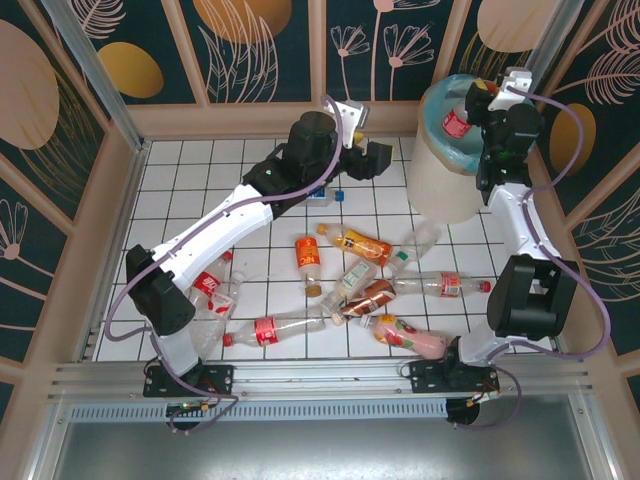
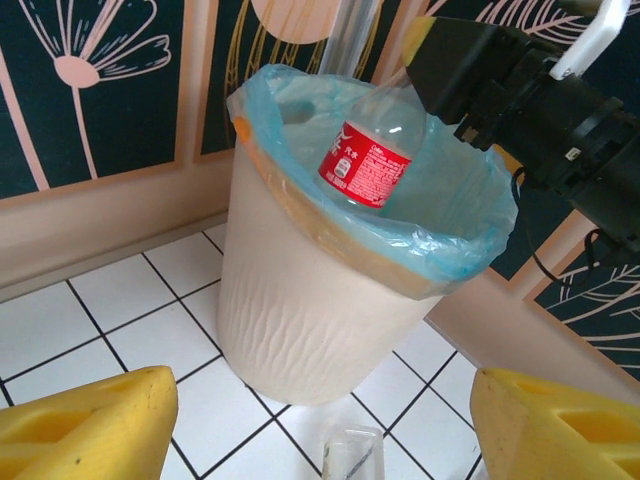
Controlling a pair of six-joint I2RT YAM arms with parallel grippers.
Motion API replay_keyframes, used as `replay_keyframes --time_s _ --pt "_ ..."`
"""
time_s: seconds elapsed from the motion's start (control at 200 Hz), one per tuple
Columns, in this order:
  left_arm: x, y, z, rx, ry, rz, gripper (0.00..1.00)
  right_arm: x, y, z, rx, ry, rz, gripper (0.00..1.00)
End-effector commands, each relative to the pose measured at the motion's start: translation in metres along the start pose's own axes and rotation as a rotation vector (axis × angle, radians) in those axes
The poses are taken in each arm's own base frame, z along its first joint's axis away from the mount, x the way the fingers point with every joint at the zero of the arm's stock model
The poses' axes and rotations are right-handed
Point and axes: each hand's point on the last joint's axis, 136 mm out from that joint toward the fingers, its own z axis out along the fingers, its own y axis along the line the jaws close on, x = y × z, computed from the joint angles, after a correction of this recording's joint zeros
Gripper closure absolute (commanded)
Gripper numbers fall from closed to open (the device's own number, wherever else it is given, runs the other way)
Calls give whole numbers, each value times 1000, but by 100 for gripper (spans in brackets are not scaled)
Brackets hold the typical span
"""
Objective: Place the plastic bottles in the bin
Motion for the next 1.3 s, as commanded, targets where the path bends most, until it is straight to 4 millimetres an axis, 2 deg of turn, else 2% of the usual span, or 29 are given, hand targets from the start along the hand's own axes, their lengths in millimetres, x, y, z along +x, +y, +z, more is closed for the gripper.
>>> replay_keyframes --time_s 0.0,0.325,0.55,0.57,0.651,0.891,1.001,1.116,1.226,1.296 --pt "-15 -4 -16 -6 -56 2 22 -41 7 -18 -26 -80 15 59" --pt "-11 1 -18 -32 -49 1 22 -60 8 -51 -3 -91 100 59" --pt "-5 4 -18 -41 -39 -9 22 -72 12 -65 -18 -92 160 59" --pt "-16 0 -29 -34 -64 -7 22 -73 13 -66 -18 -92 164 59" --pt "-17 0 -33 -38 -69 -7 22 -77 13 -70 -18 -87 189 58" --pt "-5 7 -50 -69 -43 11 22 -81 27 -94 -60 -34 314 59" --pt "11 16 -65 -104 -18 27 22 -75 44 -112 -111 12 366 59" --pt "40 32 -83 -166 21 37 22 -61 76 -135 -175 83 375 60" --pt "76 55 -104 -255 90 16 21 -34 120 -159 -266 190 355 60" --pt "98 67 -122 -306 124 -20 21 -9 149 -173 -334 284 350 60"
